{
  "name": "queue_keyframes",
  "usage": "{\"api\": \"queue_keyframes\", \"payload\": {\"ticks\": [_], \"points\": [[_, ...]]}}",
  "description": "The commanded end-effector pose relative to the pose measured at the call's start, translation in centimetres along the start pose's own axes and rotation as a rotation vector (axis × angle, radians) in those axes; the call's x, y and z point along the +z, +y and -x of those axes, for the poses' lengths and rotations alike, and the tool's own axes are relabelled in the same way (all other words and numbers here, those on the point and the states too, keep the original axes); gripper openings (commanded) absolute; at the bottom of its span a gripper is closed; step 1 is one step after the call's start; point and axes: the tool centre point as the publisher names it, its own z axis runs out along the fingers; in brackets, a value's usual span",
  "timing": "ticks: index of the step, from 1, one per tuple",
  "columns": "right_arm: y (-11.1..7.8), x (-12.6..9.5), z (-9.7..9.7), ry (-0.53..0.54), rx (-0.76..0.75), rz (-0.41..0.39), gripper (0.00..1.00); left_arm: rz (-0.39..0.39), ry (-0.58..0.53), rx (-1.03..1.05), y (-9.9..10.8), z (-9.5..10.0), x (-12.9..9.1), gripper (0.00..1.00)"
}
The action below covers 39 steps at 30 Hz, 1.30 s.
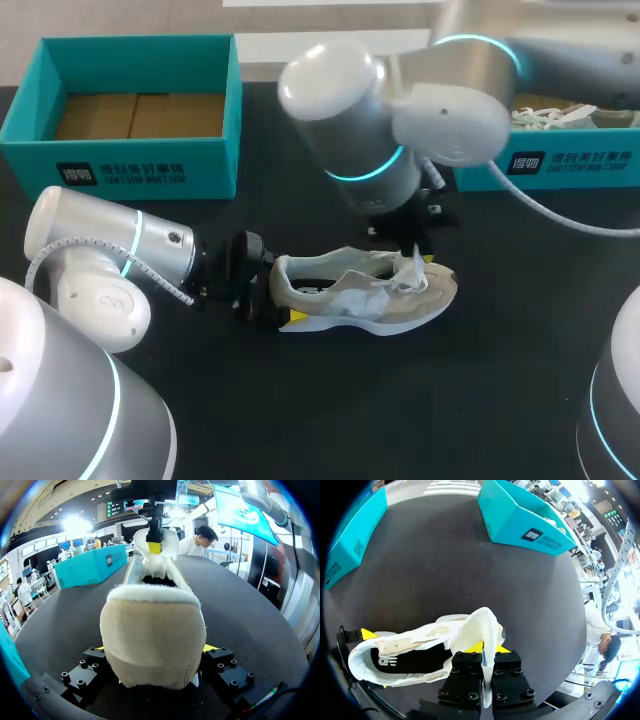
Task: Take the shoe out of the shoebox, open the shoe tongue, remove and reinsert the insole, then place the shoe into the shoebox
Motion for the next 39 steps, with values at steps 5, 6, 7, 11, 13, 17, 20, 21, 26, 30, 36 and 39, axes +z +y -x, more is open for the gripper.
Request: {"api": "queue_keyframes", "payload": {"ticks": [5,6,7,11,13,17,20,21,26,30,36,39], "points": [[0.4,3.2,1.6,0.130,-0.006,-0.029,0.06,0.005,-0.002,0.000,0.5,0.3,0.3,0.00],[0.3,3.5,1.5,0.130,-0.010,-0.037,0.32,0.005,-0.002,0.000,0.5,0.3,0.3,0.00],[0.2,3.7,1.5,0.122,-0.004,-0.040,0.45,0.005,-0.002,0.000,0.5,0.3,0.3,0.00],[-0.2,4.6,1.5,0.121,0.020,-0.049,0.90,0.005,-0.002,0.000,0.5,0.3,0.3,0.00],[-0.5,5.2,1.6,0.108,0.031,-0.052,0.89,0.005,-0.002,0.000,0.5,0.3,0.3,0.00],[-1.1,6.3,2.2,0.092,0.060,-0.071,0.92,0.005,-0.002,0.000,0.5,0.3,0.3,0.00],[-1.2,6.4,2.8,0.087,0.083,-0.071,0.94,0.005,-0.002,0.000,0.5,0.3,0.3,0.00],[-1.2,6.2,3.0,0.089,0.087,-0.070,0.94,0.005,-0.002,0.000,0.5,0.3,0.3,0.00],[-0.7,4.5,3.7,0.079,0.081,-0.035,0.94,0.005,-0.002,0.000,0.5,0.3,0.3,0.00],[-0.2,2.4,3.8,0.093,0.065,0.013,0.95,0.005,-0.002,0.000,0.5,0.3,0.3,0.00],[0.9,-1.0,3.3,0.088,-0.010,0.088,1.00,0.005,-0.002,0.000,0.5,0.3,0.3,0.00],[1.7,-2.6,3.1,0.081,-0.054,0.111,1.00,0.005,-0.002,0.000,0.5,0.3,0.3,0.00]]}}
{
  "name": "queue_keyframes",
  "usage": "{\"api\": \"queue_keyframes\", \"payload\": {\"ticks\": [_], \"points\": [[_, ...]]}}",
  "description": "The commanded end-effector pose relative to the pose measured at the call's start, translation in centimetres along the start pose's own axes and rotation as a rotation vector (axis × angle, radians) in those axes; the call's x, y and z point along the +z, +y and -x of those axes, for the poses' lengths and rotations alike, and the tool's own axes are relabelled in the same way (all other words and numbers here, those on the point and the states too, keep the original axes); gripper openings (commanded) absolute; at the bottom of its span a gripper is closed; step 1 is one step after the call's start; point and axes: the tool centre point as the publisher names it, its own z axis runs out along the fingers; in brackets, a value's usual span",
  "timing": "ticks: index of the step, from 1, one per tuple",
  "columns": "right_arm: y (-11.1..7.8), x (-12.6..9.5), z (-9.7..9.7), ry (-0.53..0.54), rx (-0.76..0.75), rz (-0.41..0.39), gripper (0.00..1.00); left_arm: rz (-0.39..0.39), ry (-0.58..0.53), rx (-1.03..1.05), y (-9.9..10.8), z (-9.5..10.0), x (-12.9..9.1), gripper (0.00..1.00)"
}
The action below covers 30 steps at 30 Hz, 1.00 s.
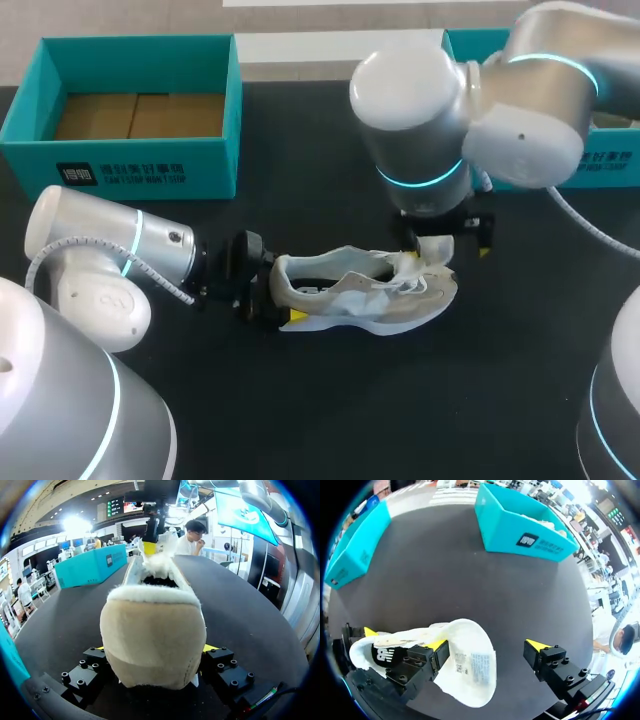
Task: Take the shoe out of the shoebox, open the shoe tongue, remove and reinsert the insole, then place the shoe into the shoebox
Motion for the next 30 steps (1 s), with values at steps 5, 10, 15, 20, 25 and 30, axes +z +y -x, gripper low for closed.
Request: {"api": "queue_keyframes", "payload": {"ticks": [5,10,15,20,25,30], "points": [[2.0,-5.3,-0.9,-0.030,-0.121,0.064,1.00,0.004,-0.001,0.000,0.5,0.2,0.3,0.00],[2.9,-8.3,-2.0,0.024,-0.250,0.127,1.00,0.004,-0.001,0.000,0.5,0.2,0.3,0.00],[3.1,-11.7,-4.2,0.124,-0.492,0.199,1.00,0.004,-0.001,0.000,0.5,0.2,0.3,0.00],[3.3,-14.1,-6.5,0.140,-0.740,0.211,0.82,0.004,-0.001,0.000,0.5,0.2,0.3,0.00],[3.3,-14.8,-8.6,0.152,-0.957,0.199,0.37,0.004,-0.001,0.000,0.5,0.2,0.3,0.00],[2.8,-15.2,-10.5,0.139,-1.140,0.192,0.00,0.004,-0.001,0.000,0.5,0.2,0.3,0.00]]}}
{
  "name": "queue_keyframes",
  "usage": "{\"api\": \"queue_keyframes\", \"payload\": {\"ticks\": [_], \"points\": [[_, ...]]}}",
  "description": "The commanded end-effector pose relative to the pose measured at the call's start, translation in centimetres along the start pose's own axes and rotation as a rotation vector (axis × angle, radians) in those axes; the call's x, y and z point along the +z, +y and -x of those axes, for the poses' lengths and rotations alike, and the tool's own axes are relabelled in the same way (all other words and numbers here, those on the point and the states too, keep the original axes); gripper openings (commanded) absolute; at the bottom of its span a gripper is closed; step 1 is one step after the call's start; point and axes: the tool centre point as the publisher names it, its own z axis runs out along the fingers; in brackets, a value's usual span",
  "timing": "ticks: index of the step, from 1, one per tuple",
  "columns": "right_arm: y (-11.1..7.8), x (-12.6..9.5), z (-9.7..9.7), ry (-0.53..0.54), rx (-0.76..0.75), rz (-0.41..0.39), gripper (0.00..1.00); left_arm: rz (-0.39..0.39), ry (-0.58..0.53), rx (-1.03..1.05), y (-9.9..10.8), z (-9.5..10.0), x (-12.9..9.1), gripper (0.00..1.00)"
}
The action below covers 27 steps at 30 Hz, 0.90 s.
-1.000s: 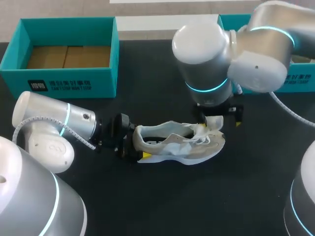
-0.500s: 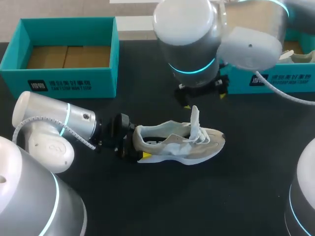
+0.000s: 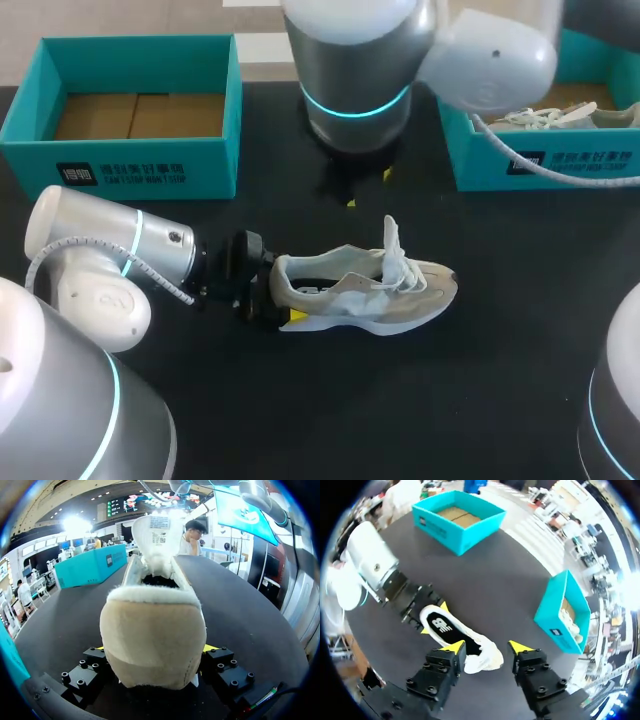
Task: Take the shoe out of the shoebox, open the shoe tongue, remove and reinsert the insole, then place the shoe into the shoebox
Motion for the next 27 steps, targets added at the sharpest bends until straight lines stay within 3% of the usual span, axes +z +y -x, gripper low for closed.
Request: {"api": "queue_keyframes", "payload": {"ticks": [1,3,5,25,27], "points": [[1.5,0.5,-1.6,0.037,-0.356,-0.046,0.00,0.004,-0.001,0.000,0.5,0.2,0.3,0.00],[1.4,0.7,-2.6,0.044,-0.443,-0.091,0.00,0.004,-0.001,0.000,0.5,0.2,0.3,0.00],[0.7,1.3,-3.6,0.091,-0.503,-0.194,0.00,0.004,-0.001,0.000,0.5,0.2,0.3,0.00],[0.7,1.3,-3.6,0.091,-0.503,-0.194,0.00,0.004,-0.001,0.000,0.5,0.2,0.3,0.00],[0.6,2.3,-4.3,0.096,-0.561,-0.202,0.00,0.004,-0.001,0.000,0.5,0.2,0.3,0.00]]}}
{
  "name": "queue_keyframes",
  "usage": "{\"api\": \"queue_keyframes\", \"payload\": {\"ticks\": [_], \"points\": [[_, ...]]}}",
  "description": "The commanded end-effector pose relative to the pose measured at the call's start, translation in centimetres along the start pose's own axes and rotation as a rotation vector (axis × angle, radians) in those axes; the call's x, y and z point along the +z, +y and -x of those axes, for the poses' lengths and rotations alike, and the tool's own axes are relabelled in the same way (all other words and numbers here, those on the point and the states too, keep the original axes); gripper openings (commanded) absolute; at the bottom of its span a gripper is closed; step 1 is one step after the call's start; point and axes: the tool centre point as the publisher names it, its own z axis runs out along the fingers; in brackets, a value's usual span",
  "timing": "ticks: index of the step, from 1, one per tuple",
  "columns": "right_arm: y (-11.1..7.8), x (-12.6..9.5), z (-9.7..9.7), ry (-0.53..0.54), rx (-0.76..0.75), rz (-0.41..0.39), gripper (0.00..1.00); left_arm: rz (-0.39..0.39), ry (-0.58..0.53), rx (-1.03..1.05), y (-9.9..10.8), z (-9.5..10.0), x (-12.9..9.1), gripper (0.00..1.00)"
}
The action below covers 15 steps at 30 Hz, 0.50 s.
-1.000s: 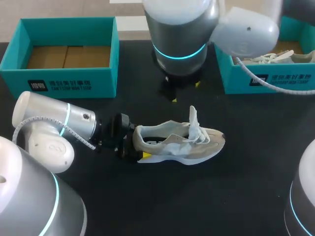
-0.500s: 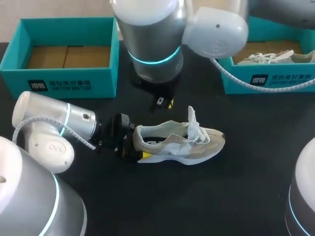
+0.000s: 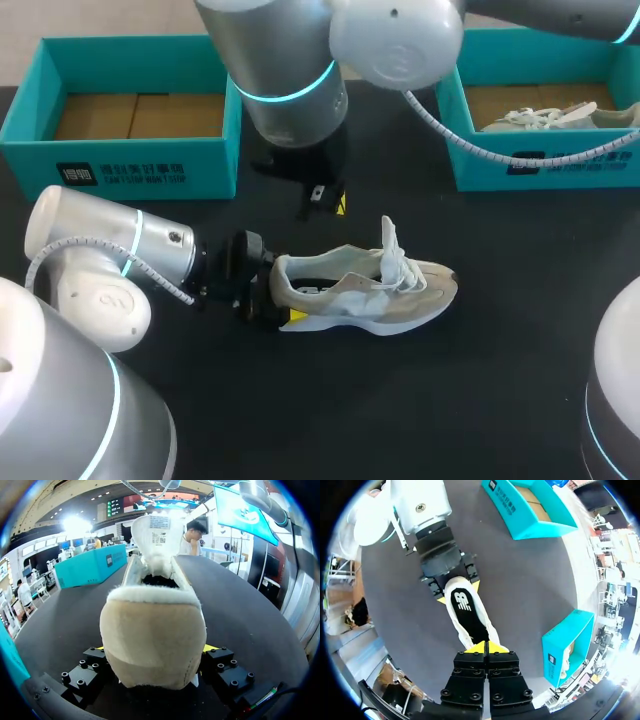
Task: Take the shoe out of the shoebox, open the shoe tongue, remove and reinsert the insole, then place the shoe into the shoebox
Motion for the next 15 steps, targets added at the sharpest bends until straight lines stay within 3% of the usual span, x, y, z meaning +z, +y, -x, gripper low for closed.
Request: {"api": "queue_keyframes", "payload": {"ticks": [1,8,12,15], "points": [[0.7,1.6,-0.7,0.009,-0.099,-0.029,0.00,0.004,-0.002,0.000,0.5,0.2,0.3,0.00],[1.4,5.5,-2.0,0.022,-0.167,-0.007,0.00,0.004,-0.002,0.000,0.5,0.2,0.3,0.00],[1.8,7.7,-2.5,0.028,-0.186,0.069,0.00,0.004,-0.002,0.000,0.5,0.2,0.3,0.00],[2.1,9.4,-3.0,0.070,-0.203,0.048,0.00,0.004,-0.002,0.000,0.5,0.2,0.3,0.00]]}}
